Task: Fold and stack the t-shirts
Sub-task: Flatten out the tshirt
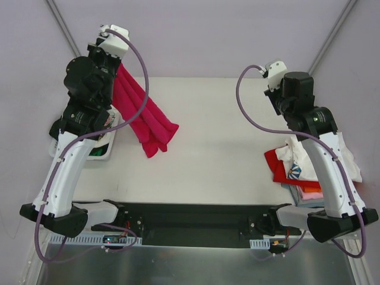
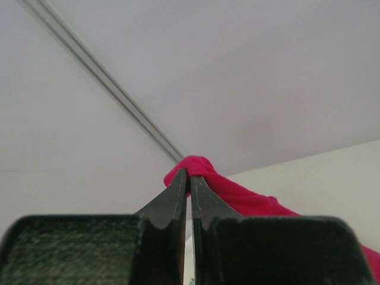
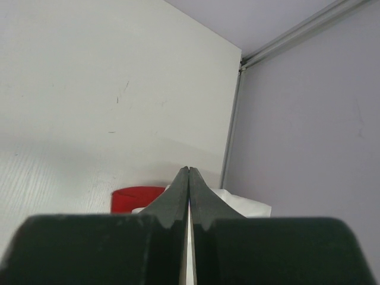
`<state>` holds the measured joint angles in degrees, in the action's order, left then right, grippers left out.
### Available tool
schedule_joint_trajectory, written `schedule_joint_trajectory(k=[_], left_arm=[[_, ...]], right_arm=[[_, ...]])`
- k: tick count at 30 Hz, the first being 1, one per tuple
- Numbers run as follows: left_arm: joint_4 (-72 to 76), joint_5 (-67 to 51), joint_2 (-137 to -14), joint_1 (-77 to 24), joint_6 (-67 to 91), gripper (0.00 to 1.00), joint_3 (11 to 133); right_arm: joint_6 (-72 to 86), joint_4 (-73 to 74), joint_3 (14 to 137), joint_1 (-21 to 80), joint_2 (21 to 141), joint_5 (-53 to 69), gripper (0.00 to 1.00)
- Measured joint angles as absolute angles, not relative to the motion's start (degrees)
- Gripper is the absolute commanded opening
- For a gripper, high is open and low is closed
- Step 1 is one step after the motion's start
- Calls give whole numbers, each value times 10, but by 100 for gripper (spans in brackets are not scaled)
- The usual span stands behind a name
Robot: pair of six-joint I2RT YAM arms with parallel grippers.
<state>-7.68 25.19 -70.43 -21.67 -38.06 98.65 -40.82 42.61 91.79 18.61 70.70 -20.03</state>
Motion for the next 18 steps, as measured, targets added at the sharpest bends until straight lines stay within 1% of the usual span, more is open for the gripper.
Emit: schedule_joint_trajectory(k=[9, 18], left_arm=[[-81, 231, -717, -238, -370, 0, 879], [-80, 233, -802, -290, -370, 0, 856]], right_arm=[[-395, 429, 909, 186, 731, -176, 1], [-389, 438, 903, 186, 765, -164, 1]])
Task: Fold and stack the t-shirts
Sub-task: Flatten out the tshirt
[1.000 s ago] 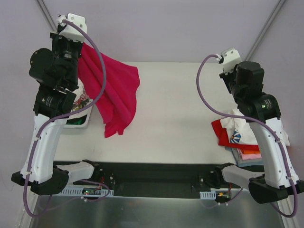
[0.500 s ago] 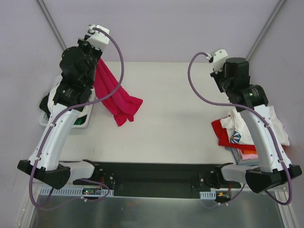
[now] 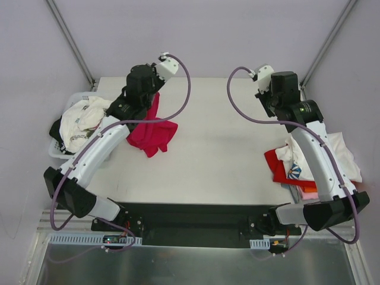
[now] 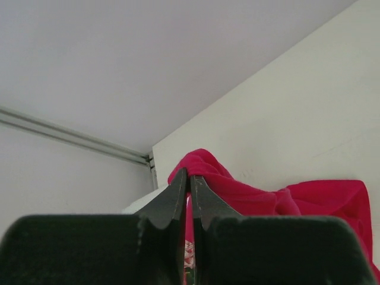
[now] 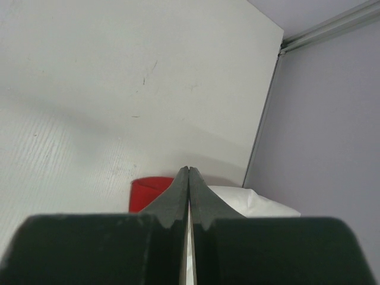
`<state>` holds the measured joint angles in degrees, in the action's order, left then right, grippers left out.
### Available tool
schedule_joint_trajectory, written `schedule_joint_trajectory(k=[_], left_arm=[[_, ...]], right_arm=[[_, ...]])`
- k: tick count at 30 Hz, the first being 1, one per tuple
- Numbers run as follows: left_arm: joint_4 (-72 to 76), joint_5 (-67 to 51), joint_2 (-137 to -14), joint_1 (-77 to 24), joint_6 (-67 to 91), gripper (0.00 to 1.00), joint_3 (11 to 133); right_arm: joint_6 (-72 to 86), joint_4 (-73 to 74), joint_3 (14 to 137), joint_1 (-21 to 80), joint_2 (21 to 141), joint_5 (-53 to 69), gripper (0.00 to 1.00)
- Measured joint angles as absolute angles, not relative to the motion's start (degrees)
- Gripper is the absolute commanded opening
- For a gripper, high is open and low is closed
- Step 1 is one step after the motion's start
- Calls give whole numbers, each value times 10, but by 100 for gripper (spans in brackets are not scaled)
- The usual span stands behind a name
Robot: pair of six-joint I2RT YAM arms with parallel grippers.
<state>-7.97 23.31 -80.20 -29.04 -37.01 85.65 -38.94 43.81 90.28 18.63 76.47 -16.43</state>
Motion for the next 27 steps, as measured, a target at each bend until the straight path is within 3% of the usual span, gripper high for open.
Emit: schedule_joint_trajectory(k=[10, 20, 27], left_arm=[[-97, 240, -880, -384, -370, 0, 936], [-103, 230, -789, -468, -369, 0, 957], [-133, 232, -743, -485, -370, 0, 1067]], right_arm=[[-366, 440, 903, 187, 793, -173, 1], [-360, 439, 903, 180, 809, -195, 1], [-351, 439, 901, 179, 823, -196, 1]])
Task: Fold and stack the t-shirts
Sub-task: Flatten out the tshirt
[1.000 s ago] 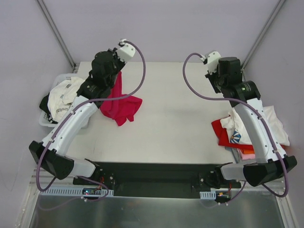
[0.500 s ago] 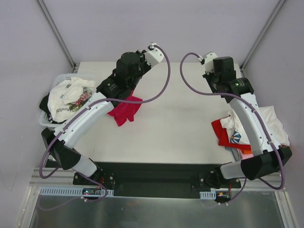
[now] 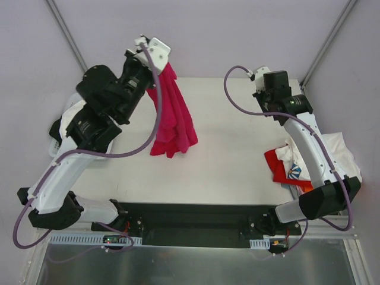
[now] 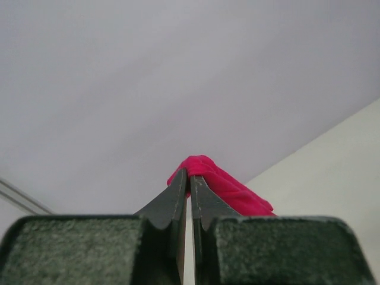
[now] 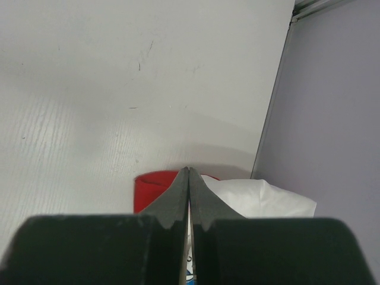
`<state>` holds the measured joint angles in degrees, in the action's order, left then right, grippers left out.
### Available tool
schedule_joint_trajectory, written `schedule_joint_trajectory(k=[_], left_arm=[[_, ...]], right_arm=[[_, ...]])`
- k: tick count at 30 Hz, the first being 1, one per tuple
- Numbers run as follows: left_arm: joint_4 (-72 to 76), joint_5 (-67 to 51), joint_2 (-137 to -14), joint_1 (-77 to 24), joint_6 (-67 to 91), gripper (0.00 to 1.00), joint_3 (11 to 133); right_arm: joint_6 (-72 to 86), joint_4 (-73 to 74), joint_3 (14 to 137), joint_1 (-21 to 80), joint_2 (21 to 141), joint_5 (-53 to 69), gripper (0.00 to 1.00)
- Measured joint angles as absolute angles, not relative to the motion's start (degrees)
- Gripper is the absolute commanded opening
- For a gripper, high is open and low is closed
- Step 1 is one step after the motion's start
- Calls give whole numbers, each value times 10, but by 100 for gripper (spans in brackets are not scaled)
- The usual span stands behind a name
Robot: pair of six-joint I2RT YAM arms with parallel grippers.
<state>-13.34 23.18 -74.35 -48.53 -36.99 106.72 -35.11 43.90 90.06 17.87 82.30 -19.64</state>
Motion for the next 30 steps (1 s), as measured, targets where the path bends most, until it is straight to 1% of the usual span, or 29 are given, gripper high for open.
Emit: schedule_joint_trajectory(k=[4, 10, 13, 23, 27, 30], left_arm=[[-134, 232, -717, -486, -368, 0, 1098], [-143, 231, -706, -486, -365, 0, 1086], [-142, 229, -693, -486, -365, 0, 1029], [-114, 232, -650, -486, -397, 0, 753], [-91, 241, -648, -486, -416, 0, 694], [-70, 250, -644, -485, -433, 0, 677]], right_arm=[[-347, 439, 900, 178, 826, -196, 1], [-341, 434, 889, 178, 826, -190, 1], [-340, 432, 879, 178, 826, -187, 1], [-331, 434, 857, 178, 823, -162, 1], [-329, 437, 856, 179, 820, -147, 1], [-328, 441, 854, 183, 819, -137, 1]])
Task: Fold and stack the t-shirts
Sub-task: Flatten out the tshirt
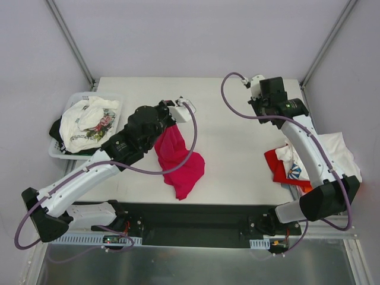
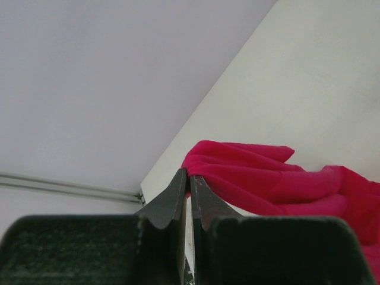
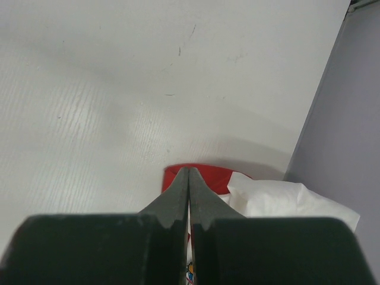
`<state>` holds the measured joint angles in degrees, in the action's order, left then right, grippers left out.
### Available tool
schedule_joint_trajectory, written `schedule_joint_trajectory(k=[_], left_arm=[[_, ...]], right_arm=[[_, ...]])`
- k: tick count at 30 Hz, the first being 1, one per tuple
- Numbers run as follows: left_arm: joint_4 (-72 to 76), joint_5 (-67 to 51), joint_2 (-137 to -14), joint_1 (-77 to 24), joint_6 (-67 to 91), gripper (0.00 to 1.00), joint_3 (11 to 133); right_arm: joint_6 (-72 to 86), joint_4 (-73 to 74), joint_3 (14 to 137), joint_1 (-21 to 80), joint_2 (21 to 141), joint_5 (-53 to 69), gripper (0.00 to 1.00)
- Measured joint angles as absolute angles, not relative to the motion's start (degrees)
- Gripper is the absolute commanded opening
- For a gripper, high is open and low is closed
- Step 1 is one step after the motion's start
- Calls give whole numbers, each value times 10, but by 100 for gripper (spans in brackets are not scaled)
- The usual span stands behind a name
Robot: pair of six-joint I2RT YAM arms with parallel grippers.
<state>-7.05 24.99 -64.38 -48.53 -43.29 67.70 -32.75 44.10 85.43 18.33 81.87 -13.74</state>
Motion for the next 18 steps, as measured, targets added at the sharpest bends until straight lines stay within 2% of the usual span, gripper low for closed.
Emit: schedule_joint_trajectory(k=[13, 18], left_arm=[[45, 322, -625, -446, -503, 0, 640], [59, 336, -638, -446, -516, 0, 611]], right_arm=[[-333, 451, 789, 248, 794, -67, 1], [-344, 454, 764, 295, 808, -66, 6]])
